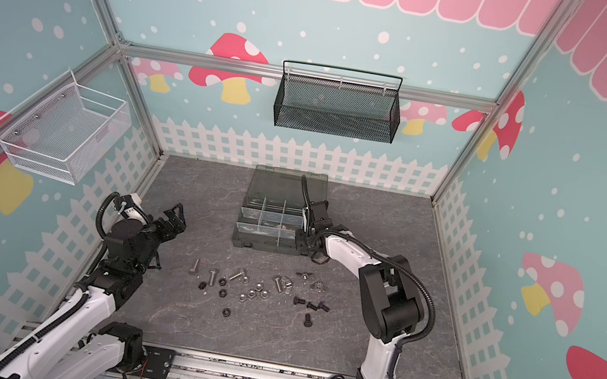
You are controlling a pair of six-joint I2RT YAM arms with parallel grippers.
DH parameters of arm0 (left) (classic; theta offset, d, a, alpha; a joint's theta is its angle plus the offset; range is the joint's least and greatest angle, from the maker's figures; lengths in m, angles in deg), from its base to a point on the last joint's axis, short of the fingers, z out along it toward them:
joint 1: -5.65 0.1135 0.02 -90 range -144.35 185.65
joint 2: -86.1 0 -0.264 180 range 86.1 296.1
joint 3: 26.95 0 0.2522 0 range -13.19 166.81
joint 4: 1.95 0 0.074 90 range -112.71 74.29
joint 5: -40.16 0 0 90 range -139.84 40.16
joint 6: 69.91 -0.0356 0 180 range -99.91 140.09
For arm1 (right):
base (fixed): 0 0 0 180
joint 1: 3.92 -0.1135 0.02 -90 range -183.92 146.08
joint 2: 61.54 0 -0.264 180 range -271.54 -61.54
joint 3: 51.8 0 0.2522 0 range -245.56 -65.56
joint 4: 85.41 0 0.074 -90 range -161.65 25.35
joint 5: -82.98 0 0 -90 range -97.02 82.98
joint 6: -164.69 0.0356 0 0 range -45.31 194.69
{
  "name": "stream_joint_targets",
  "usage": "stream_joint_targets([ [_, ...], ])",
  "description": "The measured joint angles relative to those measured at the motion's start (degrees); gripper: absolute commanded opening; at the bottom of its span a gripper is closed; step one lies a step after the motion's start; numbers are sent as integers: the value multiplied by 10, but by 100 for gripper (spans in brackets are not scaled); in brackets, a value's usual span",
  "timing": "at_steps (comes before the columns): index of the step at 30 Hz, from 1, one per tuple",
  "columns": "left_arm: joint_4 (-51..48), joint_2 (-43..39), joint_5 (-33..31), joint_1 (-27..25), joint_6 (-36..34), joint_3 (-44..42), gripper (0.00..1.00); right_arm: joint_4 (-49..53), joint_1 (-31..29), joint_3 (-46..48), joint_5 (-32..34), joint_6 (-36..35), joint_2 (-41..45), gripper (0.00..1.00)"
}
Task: Sort the screws and nuts into containers
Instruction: 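Open the right gripper to drop the wing nut and withdraw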
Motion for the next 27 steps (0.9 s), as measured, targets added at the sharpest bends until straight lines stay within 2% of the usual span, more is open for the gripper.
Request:
stream_joint_targets([
  [8, 0, 0, 0, 0, 0, 0, 100, 6, -4, 53, 15, 32, 90, 37],
  [15, -35, 12, 0, -3, 0, 11, 100, 43, -7, 145, 35, 70, 171, 39],
  [20, -43, 40, 3, -25, 0, 22, 100, 85, -7, 204, 40, 101, 207, 39],
  [27, -42, 68, 5, -55, 0, 25, 100, 128, -7, 265, 39, 125, 241, 45],
])
